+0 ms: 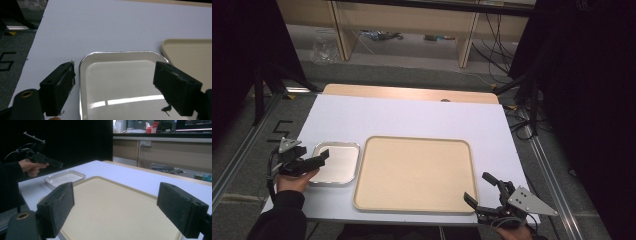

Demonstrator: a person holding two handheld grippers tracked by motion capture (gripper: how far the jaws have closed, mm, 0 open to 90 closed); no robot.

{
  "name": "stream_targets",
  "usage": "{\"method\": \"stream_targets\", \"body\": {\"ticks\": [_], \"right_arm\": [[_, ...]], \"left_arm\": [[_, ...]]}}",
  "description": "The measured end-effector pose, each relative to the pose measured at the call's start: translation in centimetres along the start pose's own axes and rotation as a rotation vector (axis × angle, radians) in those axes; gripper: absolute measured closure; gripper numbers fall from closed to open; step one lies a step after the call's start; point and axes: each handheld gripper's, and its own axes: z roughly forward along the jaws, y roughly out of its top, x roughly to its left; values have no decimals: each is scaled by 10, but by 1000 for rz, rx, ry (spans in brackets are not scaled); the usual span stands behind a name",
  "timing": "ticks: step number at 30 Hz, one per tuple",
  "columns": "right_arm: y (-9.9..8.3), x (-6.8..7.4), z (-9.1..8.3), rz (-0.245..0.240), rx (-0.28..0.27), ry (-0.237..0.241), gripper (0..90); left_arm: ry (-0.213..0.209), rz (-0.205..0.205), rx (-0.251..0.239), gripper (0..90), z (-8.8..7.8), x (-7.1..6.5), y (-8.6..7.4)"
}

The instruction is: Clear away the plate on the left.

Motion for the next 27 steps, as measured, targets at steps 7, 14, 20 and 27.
{"method": "stream_targets", "body": {"ticks": [7,14,20,27], "right_arm": [[0,2,-1,20,-5,-21,152],[0,2,0,20,-4,-22,152],[0,2,-1,22,-5,-19,153],[0,3,-1,28,-2,-16,153]], "left_arm": [[17,-48,76,246,9,21,-3],[24,-71,131,334,16,30,-6],[18,-43,230,476,23,30,-7],[52,-67,269,594,25,34,-6]]}}
